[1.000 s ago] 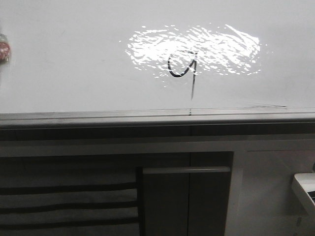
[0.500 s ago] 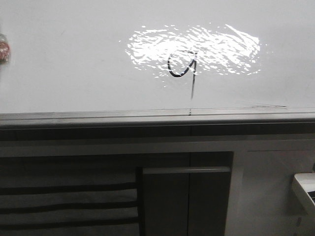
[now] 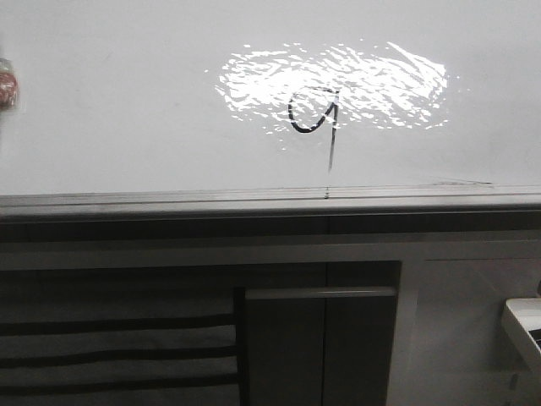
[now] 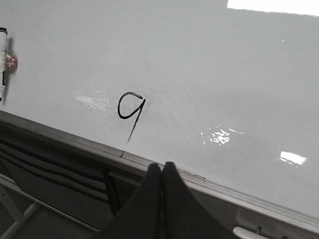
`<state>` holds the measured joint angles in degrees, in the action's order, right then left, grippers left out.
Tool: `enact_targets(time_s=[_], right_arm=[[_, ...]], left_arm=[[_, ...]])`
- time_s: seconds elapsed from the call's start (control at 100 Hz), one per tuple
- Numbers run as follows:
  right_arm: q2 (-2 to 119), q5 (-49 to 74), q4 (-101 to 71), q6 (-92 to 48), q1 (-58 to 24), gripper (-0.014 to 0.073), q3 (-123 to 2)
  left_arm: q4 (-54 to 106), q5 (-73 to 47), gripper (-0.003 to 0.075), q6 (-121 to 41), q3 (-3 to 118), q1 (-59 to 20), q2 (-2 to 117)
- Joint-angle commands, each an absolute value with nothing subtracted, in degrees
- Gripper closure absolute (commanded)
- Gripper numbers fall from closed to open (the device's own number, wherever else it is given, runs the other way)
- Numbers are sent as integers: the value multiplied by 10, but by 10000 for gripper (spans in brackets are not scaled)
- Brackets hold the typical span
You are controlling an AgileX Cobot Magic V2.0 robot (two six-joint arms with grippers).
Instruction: Write number 9 on whiteboard
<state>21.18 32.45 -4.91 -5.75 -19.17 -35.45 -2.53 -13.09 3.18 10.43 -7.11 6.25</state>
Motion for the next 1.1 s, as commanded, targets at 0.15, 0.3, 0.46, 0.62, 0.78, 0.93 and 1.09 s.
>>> enact_targets(time_s=[0.15, 0.3, 0.46, 0.62, 0.78, 0.93, 1.09], right_arm=[[217, 277, -45, -60, -189, 666, -369], [217, 278, -45, -60, -189, 666, -369], [217, 279, -45, -60, -189, 666, -369], [217, 279, -45, -60, -189, 666, -369], [217, 279, -45, -60, -189, 666, -369], [217, 279, -45, -60, -189, 666, -369], [217, 279, -45, -60, -189, 666, -369]], left_arm=[[5, 39, 741, 37, 4, -57, -6], [6, 52, 741, 37, -13, -57, -19], [6, 52, 741, 37, -13, -59, -19], [6, 52, 741, 37, -13, -59, -19], [6, 52, 741, 37, -13, -59, -19], [6, 52, 741, 37, -13, -59, -19], [6, 52, 741, 37, -13, -59, -19]])
